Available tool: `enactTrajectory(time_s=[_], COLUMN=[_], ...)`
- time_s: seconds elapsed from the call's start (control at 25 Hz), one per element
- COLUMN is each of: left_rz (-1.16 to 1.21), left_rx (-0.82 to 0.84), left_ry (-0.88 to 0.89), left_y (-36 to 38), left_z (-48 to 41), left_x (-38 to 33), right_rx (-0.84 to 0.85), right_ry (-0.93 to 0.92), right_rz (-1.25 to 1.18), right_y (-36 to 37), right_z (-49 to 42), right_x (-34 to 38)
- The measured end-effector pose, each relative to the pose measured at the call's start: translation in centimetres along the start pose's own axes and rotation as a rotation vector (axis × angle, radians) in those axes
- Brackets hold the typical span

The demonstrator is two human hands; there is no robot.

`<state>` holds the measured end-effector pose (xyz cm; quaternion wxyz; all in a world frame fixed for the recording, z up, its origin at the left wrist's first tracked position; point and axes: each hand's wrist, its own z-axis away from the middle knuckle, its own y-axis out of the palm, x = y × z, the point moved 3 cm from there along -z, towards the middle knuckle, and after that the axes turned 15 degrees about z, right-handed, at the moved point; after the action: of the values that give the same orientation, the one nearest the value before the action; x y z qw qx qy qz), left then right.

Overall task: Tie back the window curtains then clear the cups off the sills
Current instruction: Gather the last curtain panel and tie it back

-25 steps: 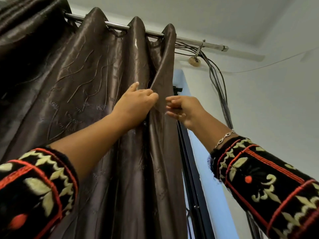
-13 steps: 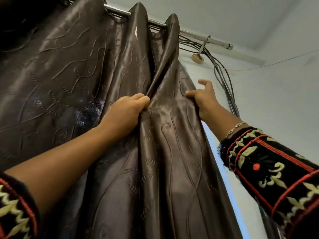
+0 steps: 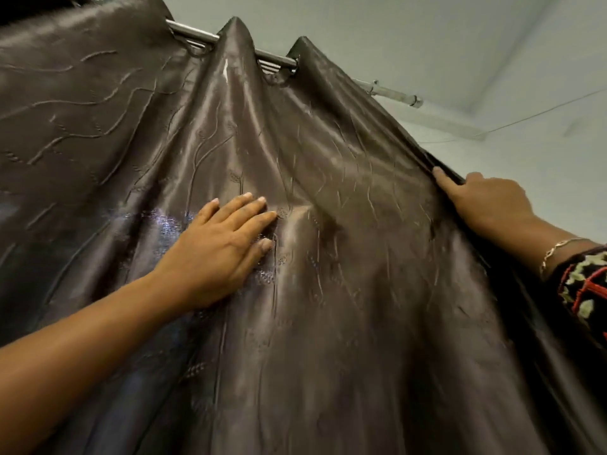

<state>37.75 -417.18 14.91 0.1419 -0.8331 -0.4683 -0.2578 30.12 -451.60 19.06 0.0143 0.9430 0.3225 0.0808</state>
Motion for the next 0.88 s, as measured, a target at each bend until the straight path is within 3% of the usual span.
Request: enactTrajectory(time_s=[0.08, 0.16, 0.28, 0.36, 0.44, 0.48, 0.6, 0.68, 0.76, 0.88], left_rz=[-0.074, -0.104, -0.071, -0.06, -0.015, 0.021, 0.107, 0.119, 0.147, 0.208], left_rx=[-0.009, 0.009, 0.01, 0.04, 0.047, 0.022, -0.058, -0.085, -0.128, -0.171], left_ry=[0.017, 0.003, -0.027, -0.049, -0.065, -0.065, -0.086, -0.115, -0.11, -0.143], left_y=[0.8, 1.3, 1.9, 2.7, 3.4, 3.6, 3.5, 3.2, 2.7, 1.9], left_z=[-0.5, -1.3, -3.6, -5.2, -6.2, -6.5, -7.1, -7.8, -8.4, -8.8], left_x=[-0.6, -1.3, -3.5, -5.2, -6.7, -7.5, -9.2, -10.1, -11.0, -12.5], right_rx=[0.09, 0.253, 0.453, 0.484, 0.445, 0.471, 0.265, 0.28, 0.242, 0.447], right_ry=[0.031, 0.134, 0.166, 0.25, 0.204, 0.188, 0.423, 0.418, 0.337, 0.361], right_rz=[0.068, -0.061, -0.051, -0.232, -0.554, -0.678, -0.966, -1.217, -1.24, -1.55], right_y=[2.9, 6.2, 11.7, 21.4, 27.1, 27.0, 17.2, 14.5, 14.0, 12.5], right_z=[-1.3, -2.4, -3.4, -7.6, -9.5, -8.5, -1.2, -0.1, 1.1, 2.1], right_x=[-1.9, -4.0, -6.5, -9.5, -9.8, -9.2, -7.0, -6.4, -6.6, -6.2])
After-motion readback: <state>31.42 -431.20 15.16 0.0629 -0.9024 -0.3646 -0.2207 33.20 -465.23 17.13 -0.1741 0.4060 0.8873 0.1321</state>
